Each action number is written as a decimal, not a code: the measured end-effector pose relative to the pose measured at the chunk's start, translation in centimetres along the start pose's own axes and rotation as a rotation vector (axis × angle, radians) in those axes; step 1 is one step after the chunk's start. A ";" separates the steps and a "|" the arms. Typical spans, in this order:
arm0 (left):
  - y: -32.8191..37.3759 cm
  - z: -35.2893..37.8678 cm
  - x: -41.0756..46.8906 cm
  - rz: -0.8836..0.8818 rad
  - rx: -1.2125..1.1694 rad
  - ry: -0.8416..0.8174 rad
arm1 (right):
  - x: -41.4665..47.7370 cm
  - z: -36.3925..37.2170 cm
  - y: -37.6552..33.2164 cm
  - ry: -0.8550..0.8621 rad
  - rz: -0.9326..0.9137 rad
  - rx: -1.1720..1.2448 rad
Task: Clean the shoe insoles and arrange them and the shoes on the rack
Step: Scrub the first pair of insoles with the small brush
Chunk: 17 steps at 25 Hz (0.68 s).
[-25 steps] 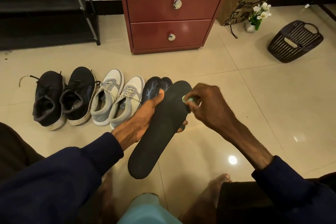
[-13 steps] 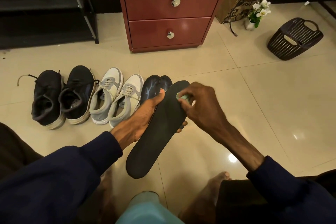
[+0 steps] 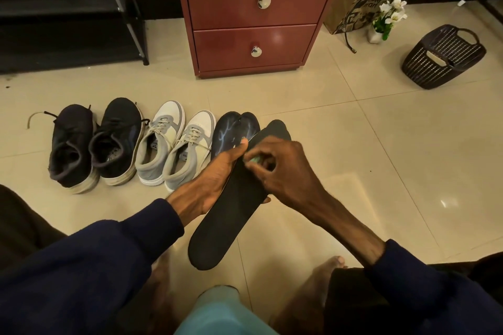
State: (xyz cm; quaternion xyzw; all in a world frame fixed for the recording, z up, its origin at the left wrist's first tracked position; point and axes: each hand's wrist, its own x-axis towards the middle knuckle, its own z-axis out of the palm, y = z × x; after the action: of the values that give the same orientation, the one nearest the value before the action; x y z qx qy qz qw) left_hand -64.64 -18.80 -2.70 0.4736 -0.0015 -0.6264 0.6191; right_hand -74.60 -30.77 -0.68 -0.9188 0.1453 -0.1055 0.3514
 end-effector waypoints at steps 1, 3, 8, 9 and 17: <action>-0.1 -0.1 0.1 0.003 -0.017 0.004 | -0.2 -0.3 0.0 -0.098 -0.034 -0.013; -0.1 -0.1 0.1 -0.011 -0.021 0.002 | 0.7 -1.5 1.1 -0.060 -0.032 -0.108; 0.4 0.2 0.1 -0.036 -0.011 -0.031 | 1.5 -3.2 3.3 0.269 0.144 -0.215; 0.4 0.1 0.1 -0.034 -0.022 -0.025 | 1.0 -2.4 2.5 0.183 0.111 -0.169; 0.7 0.2 0.1 -0.020 -0.057 -0.029 | 1.6 -4.3 3.5 0.100 0.120 -0.277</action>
State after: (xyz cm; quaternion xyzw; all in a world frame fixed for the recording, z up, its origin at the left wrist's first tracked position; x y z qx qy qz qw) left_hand -64.20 -19.11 -2.27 0.4465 0.0122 -0.6392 0.6261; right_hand -75.08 -36.49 0.21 -0.9418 0.2302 -0.1089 0.2194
